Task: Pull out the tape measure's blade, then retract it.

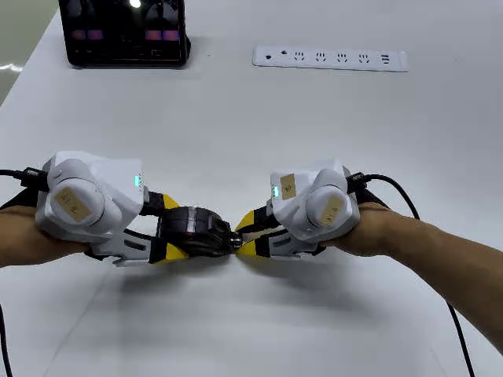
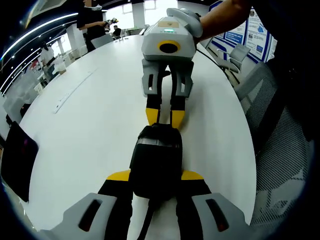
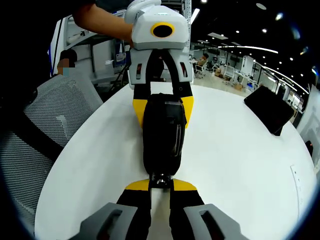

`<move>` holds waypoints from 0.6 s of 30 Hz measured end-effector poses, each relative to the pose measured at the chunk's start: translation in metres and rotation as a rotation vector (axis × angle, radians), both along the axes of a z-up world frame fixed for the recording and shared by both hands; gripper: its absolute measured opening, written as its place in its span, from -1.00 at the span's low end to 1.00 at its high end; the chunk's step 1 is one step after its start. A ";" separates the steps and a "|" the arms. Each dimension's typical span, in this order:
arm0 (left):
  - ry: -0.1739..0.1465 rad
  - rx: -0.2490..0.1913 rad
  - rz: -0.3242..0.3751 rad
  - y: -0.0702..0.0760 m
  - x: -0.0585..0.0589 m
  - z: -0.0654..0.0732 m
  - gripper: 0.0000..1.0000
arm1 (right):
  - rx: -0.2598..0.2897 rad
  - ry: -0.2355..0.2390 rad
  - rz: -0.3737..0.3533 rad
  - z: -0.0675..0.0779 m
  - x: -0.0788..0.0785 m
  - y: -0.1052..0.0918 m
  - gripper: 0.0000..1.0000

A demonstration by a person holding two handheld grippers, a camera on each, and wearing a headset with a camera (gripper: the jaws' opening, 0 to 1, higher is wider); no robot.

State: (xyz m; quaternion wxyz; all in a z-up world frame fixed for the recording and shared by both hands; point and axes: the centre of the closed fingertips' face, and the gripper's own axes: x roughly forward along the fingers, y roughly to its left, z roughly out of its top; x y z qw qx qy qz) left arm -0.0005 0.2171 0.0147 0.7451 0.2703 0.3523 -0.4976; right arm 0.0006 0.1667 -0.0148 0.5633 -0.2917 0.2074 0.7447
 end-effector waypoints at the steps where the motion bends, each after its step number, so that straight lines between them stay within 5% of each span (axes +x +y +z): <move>1: 0.001 0.001 -0.001 0.000 0.000 0.000 -0.46 | 0.001 -0.001 -0.001 0.000 0.000 0.000 -0.80; 18: 0.016 0.002 -0.004 0.000 0.000 0.000 -0.46 | -0.004 -0.009 -0.006 0.001 0.003 -0.016 -0.81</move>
